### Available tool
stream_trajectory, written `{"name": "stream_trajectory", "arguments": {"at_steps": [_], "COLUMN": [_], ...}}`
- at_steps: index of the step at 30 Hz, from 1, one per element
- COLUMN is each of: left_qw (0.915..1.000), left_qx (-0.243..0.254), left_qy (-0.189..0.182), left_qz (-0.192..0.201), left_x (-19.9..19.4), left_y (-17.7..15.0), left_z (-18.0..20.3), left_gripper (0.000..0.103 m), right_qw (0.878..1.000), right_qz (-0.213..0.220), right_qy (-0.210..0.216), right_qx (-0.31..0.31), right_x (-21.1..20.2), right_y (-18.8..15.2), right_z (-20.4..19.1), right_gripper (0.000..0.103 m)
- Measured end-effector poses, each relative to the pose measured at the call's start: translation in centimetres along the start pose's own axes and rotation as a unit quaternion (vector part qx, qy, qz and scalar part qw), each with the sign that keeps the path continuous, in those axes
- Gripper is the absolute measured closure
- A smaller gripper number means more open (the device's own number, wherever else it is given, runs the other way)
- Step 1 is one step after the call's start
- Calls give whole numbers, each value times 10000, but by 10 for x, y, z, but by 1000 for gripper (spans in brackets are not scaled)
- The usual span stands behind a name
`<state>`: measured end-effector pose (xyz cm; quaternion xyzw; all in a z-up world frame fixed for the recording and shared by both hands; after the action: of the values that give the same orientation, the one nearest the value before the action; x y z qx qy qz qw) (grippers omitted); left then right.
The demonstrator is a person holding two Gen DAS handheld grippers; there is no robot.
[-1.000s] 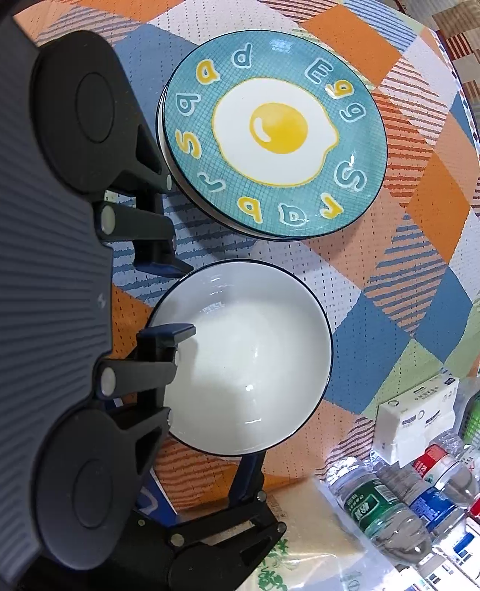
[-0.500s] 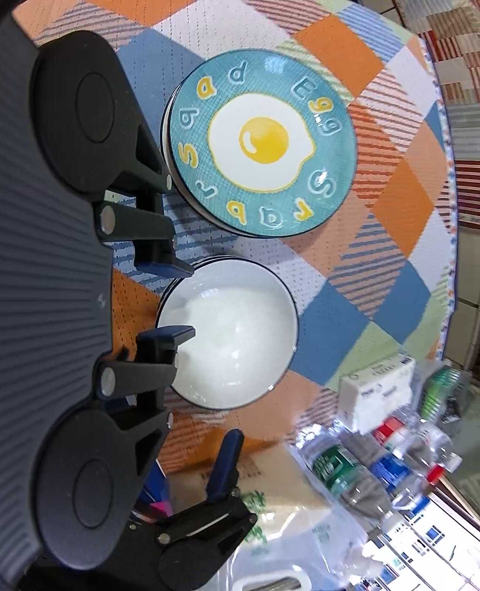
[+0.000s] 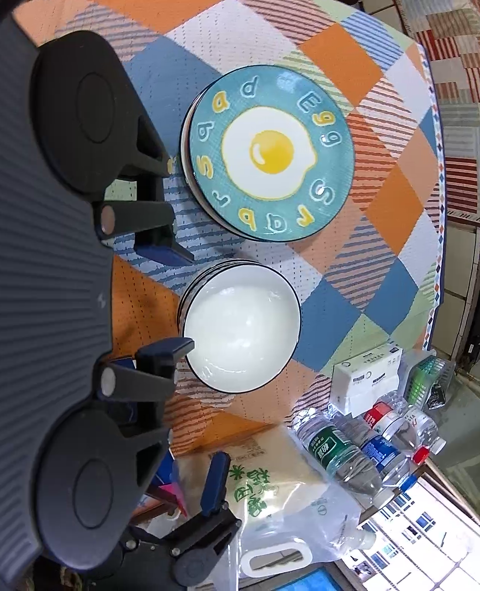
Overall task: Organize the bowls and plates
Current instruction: 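Grip the rim of the stacked white bowls with the left gripper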
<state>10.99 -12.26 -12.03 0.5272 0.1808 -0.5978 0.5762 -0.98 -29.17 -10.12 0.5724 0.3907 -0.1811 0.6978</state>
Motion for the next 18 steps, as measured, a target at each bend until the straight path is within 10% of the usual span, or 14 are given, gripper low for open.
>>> {"name": "stream_trajectory", "arguments": {"at_steps": [18], "left_qw": [9959], "left_qx": [-823], "left_qy": [-236], "left_qz": [-288], "left_x": [70], "left_y": [1], "left_z": [-26], "left_gripper": [45], "right_qw": [9992], "right_qz": [84], "right_qy": [387], "right_qx": [-96], "right_x": [106], "right_y": [-33], "right_z": [20], "right_gripper": [7]}}
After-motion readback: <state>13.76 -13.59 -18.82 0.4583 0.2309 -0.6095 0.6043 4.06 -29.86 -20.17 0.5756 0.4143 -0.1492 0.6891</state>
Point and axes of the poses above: each gripper's, at about its wrist camera, not at the fingertips, and x roughly the way its jaws point, z to its right, y to its top, the point moved 3 cm from there along x, roughly the way its jaws point, and after that the axes turned 3 degrees about -x, right-handed, at the moved point
